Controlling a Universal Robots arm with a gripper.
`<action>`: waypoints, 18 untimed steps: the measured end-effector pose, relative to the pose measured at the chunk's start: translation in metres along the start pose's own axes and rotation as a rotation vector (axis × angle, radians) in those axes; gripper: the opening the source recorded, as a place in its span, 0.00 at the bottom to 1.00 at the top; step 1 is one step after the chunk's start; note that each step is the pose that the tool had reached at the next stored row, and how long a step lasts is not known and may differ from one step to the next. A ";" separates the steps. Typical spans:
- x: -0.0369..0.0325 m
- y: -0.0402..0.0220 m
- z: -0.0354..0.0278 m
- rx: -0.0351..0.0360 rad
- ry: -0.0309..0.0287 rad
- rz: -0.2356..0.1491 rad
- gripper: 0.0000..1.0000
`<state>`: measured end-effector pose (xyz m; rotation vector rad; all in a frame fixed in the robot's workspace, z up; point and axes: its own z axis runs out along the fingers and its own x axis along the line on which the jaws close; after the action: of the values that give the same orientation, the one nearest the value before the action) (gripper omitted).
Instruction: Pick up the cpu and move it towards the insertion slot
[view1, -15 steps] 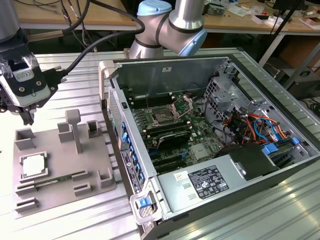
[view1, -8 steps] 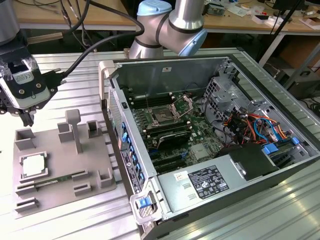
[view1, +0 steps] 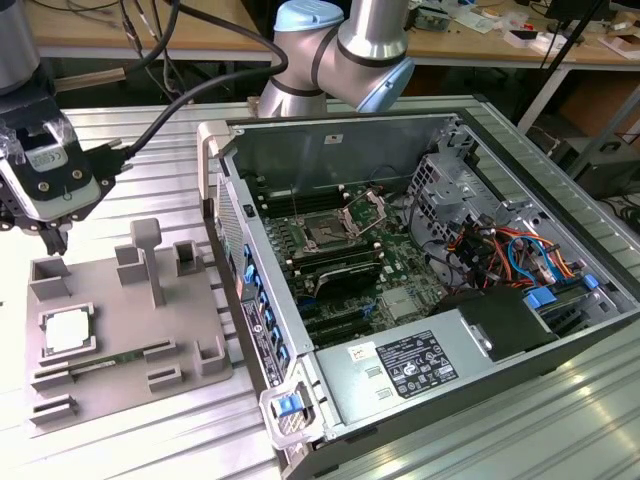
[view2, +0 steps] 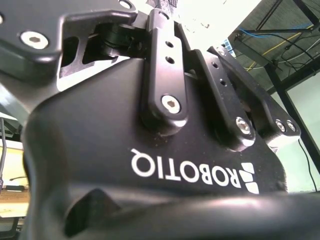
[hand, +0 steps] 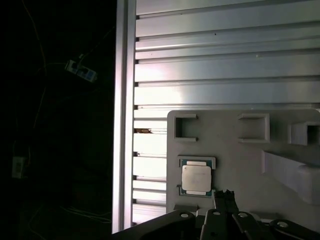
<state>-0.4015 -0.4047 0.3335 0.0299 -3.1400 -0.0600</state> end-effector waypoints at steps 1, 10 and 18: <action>0.0000 0.0000 0.0002 0.0000 0.0000 0.000 0.11; 0.0000 -0.0001 0.0028 0.0000 0.0000 0.000 0.11; 0.0000 -0.0002 0.0050 0.0000 0.0000 0.000 0.11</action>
<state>-0.4015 -0.4047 0.3285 0.0300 -3.1399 -0.0600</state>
